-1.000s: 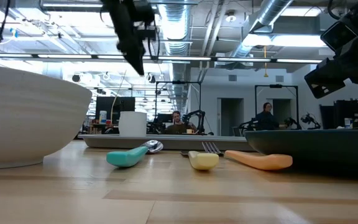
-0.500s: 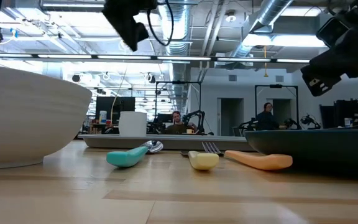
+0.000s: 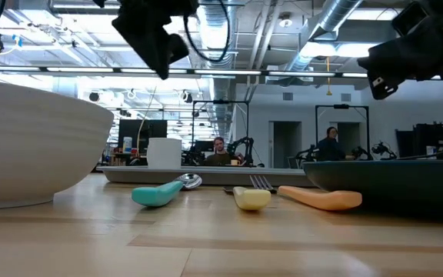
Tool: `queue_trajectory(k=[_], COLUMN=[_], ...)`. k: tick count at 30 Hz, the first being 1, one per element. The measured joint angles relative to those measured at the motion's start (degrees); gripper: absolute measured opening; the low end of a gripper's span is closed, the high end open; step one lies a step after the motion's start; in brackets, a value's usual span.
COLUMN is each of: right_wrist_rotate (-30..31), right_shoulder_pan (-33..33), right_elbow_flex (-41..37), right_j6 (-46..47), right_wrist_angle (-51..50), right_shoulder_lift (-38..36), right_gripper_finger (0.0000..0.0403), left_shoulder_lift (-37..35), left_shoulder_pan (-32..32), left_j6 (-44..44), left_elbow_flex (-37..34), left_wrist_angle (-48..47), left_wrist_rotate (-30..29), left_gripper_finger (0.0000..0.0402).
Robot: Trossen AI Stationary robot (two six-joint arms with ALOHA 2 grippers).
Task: Set up tray
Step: Put the black plate on the gray tray below the white mug
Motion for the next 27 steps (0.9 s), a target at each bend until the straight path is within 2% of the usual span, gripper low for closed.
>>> queue_trajectory(k=[6, 11, 14, 20, 23, 27], right_wrist_rotate=[0.0, -0.1, -0.1, -0.1, -1.0, -5.5], right_shoulder_pan=[0.2, 0.2, 0.0, -1.9, -2.5, -1.0], right_elbow_flex=[0.0, 0.0, 0.0, 1.1, 3.0, 3.9], right_j6=[1.4, 10.0, 13.3, 13.6, 13.5, 12.2], right_wrist_angle=[-0.1, -4.7, -12.9, -27.9, -30.5, -31.3], right_shoulder_lift=[0.0, 0.0, 0.0, 0.0, 0.0, 0.0], right_gripper_finger=[0.0087, 0.0087, 0.0087, 0.0087, 0.0087, 0.0087], left_shoulder_lift=[0.0, 0.0, 0.0, 0.0, 0.0, 0.0], left_shoulder_pan=[-5.3, -7.4, -7.4, -7.4, -7.4, -7.4], left_j6=[-2.2, -2.7, -2.7, -3.2, -2.4, -1.0], left_elbow_flex=[-3.9, -6.4, -6.9, -7.0, -7.0, -7.0], left_wrist_angle=[14.5, 24.1, 26.9, 29.9, 31.3, 32.9], left_wrist_rotate=[-4.3, -7.7, -7.7, -8.0, -8.1, -9.4], left_gripper_finger=[0.0123, 0.0123, 0.0123, 0.0123, 0.0123, 0.0123])
